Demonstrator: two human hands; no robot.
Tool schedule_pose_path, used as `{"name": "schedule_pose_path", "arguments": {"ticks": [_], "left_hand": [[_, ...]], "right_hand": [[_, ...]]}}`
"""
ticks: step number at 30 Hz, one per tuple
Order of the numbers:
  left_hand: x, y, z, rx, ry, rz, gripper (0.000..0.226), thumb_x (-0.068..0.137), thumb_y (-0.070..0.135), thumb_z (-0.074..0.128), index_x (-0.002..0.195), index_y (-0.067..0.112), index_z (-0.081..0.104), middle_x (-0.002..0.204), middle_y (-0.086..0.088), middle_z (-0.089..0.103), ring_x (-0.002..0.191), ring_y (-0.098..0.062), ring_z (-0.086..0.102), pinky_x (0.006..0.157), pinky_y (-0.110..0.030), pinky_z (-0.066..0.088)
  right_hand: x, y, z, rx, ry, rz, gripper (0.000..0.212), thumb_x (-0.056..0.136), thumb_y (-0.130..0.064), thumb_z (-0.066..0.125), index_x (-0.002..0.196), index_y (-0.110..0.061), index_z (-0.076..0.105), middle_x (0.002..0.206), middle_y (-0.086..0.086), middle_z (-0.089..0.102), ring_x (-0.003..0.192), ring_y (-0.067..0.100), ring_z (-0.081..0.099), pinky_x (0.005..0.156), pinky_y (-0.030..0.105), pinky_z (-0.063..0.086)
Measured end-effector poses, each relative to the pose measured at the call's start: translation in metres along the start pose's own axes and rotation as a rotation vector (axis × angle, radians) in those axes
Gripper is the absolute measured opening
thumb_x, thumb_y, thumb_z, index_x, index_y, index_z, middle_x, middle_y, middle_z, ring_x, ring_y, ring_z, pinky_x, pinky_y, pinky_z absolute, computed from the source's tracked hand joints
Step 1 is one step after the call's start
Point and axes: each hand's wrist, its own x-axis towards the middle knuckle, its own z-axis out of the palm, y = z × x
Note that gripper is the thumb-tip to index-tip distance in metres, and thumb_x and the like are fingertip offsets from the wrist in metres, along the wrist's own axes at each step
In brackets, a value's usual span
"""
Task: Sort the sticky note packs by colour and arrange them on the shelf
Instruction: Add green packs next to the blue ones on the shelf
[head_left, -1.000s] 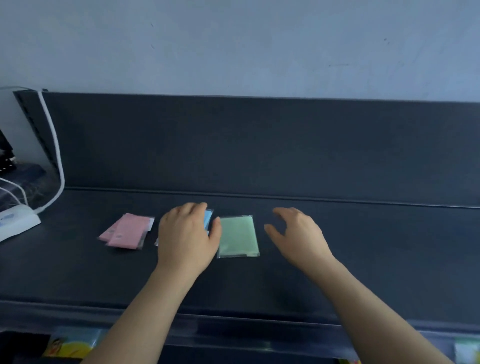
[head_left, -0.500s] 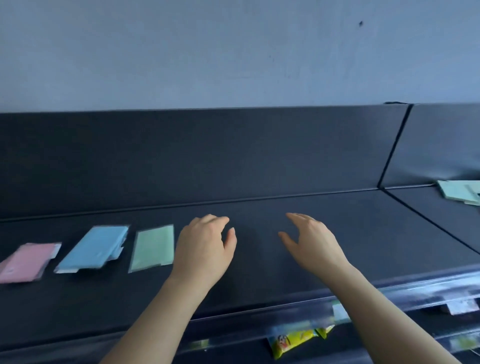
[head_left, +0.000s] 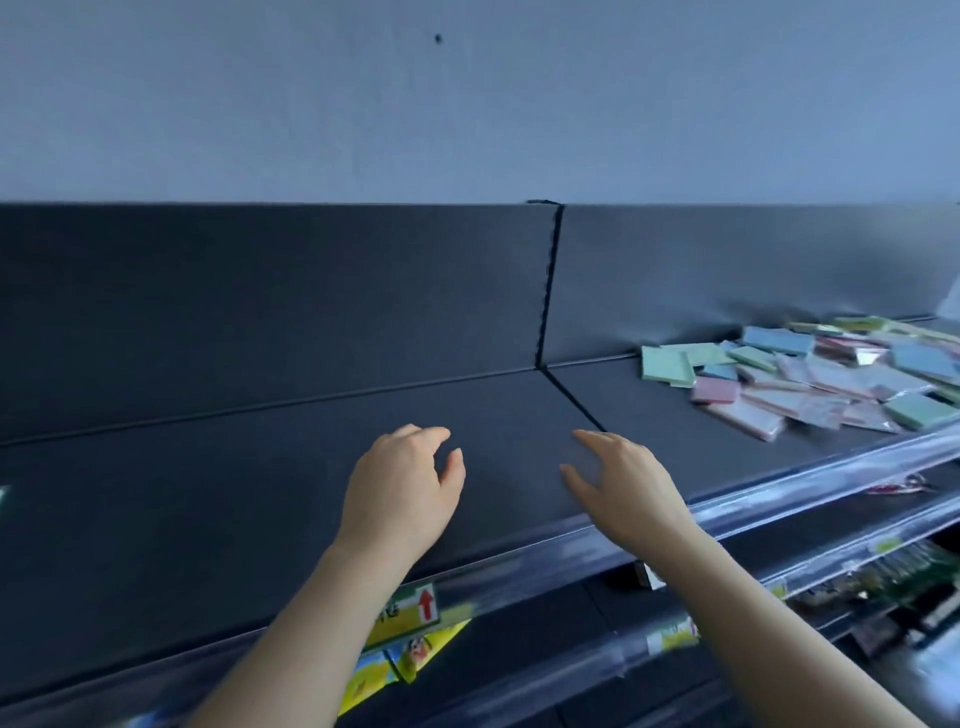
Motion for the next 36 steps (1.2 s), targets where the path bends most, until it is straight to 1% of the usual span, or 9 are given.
{"name": "schedule_pose_path", "arguments": {"ticks": [5, 10, 14, 25, 27, 29, 31, 32, 36], "left_hand": [[0.024, 0.052, 0.043, -0.028, -0.06, 0.013, 0.036, 0.096, 0.035, 0.049, 0.127, 0.021, 0.061, 0.109, 0.006, 0.063, 0.096, -0.014, 0.057, 0.071, -0.023, 0.04], [0.061, 0.089, 0.081, -0.053, -0.128, 0.035, 0.037, 0.096, 0.035, 0.049, 0.128, 0.019, 0.06, 0.109, 0.003, 0.063, 0.1, -0.016, 0.057, 0.074, -0.024, 0.042], [0.095, 0.116, 0.112, -0.05, -0.193, 0.054, 0.032, 0.095, 0.033, 0.049, 0.116, 0.015, 0.064, 0.1, 0.002, 0.064, 0.093, -0.019, 0.058, 0.075, -0.031, 0.048], [0.177, 0.184, 0.205, 0.007, -0.383, 0.041, 0.031, 0.097, 0.03, 0.045, 0.112, 0.007, 0.06, 0.112, -0.006, 0.064, 0.105, -0.024, 0.056, 0.08, -0.032, 0.048], [0.188, 0.194, 0.225, 0.038, -0.413, 0.016, 0.023, 0.097, 0.028, 0.045, 0.098, 0.008, 0.056, 0.112, -0.008, 0.062, 0.105, -0.026, 0.055, 0.072, -0.03, 0.041], [0.199, 0.205, 0.244, 0.044, -0.43, -0.036, 0.021, 0.096, 0.028, 0.046, 0.083, 0.011, 0.044, 0.11, -0.013, 0.061, 0.102, -0.03, 0.054, 0.067, -0.031, 0.035], [0.21, 0.215, 0.262, 0.039, -0.444, -0.108, 0.022, 0.095, 0.032, 0.047, 0.09, 0.011, 0.044, 0.112, -0.012, 0.059, 0.104, -0.031, 0.053, 0.07, -0.032, 0.038], [0.216, 0.22, 0.271, 0.025, -0.451, -0.152, 0.025, 0.095, 0.034, 0.048, 0.095, 0.009, 0.046, 0.113, -0.012, 0.059, 0.105, -0.031, 0.053, 0.073, -0.032, 0.041], [0.236, 0.234, 0.299, 0.05, -0.449, -0.293, 0.052, 0.088, 0.044, 0.058, 0.12, 0.005, 0.048, 0.127, -0.013, 0.054, 0.117, -0.033, 0.05, 0.09, -0.037, 0.045]], "right_hand": [[0.012, 0.058, -0.024, -0.004, 0.008, 0.087, 0.042, 0.095, -0.036, 0.051, 0.13, -0.012, 0.053, 0.133, 0.002, 0.056, 0.122, 0.023, 0.051, 0.096, 0.034, 0.043], [0.039, 0.107, -0.039, -0.022, 0.047, 0.146, 0.041, 0.094, -0.034, 0.053, 0.127, -0.01, 0.056, 0.132, 0.005, 0.058, 0.122, 0.025, 0.051, 0.097, 0.035, 0.043], [0.063, 0.141, -0.048, -0.024, 0.077, 0.184, 0.047, 0.094, -0.035, 0.053, 0.138, -0.017, 0.05, 0.137, 0.003, 0.055, 0.126, 0.022, 0.049, 0.1, 0.031, 0.039], [0.121, 0.229, -0.07, 0.027, 0.092, 0.287, 0.048, 0.094, -0.033, 0.053, 0.14, -0.017, 0.048, 0.141, 0.002, 0.052, 0.126, 0.021, 0.049, 0.099, 0.031, 0.039], [0.135, 0.243, -0.073, 0.019, 0.085, 0.285, 0.044, 0.094, -0.031, 0.053, 0.135, -0.013, 0.053, 0.133, 0.006, 0.058, 0.119, 0.025, 0.054, 0.094, 0.035, 0.044], [0.153, 0.259, -0.075, 0.014, 0.081, 0.248, 0.033, 0.093, -0.029, 0.052, 0.12, -0.011, 0.06, 0.112, 0.01, 0.066, 0.096, 0.027, 0.059, 0.076, 0.035, 0.047], [0.172, 0.275, -0.078, 0.003, 0.069, 0.21, 0.021, 0.092, -0.028, 0.052, 0.105, -0.013, 0.061, 0.095, 0.009, 0.067, 0.078, 0.025, 0.054, 0.06, 0.032, 0.04], [0.182, 0.283, -0.079, 0.004, 0.06, 0.185, 0.021, 0.092, -0.027, 0.053, 0.105, -0.014, 0.061, 0.096, 0.009, 0.067, 0.078, 0.025, 0.055, 0.06, 0.032, 0.04], [0.215, 0.308, -0.084, 0.006, 0.018, 0.094, 0.045, 0.096, -0.029, 0.051, 0.139, -0.017, 0.049, 0.137, 0.005, 0.056, 0.118, 0.024, 0.055, 0.095, 0.032, 0.043]]}}
